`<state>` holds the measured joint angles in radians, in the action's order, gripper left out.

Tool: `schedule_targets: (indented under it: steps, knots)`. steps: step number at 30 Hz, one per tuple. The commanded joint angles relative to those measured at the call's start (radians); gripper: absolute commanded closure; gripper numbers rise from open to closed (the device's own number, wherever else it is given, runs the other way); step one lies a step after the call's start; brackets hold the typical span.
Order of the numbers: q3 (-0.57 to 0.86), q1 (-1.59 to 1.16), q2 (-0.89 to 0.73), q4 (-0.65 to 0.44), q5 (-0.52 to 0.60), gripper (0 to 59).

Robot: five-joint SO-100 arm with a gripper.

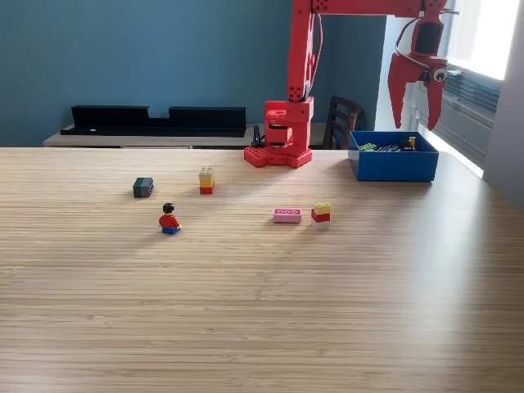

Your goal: Grasp a lego block and put it in the bin.

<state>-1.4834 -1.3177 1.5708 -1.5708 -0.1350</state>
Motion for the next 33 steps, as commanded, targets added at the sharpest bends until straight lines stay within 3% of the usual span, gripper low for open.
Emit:
schedule_targets:
  steps: [1,3,15,22,33]
  knots:
    - [0.054,0.057,0.035,-0.012,0.002,50.6]
    - [0.067,0.11,0.037,-0.012,0.017,58.4]
    - [0.244,0.741,0.038,-0.031,0.1,58.5]
    - [0.293,1.068,0.038,-0.029,0.072,58.5]
    - [0.279,1.19,0.038,-0.028,0.051,58.5]
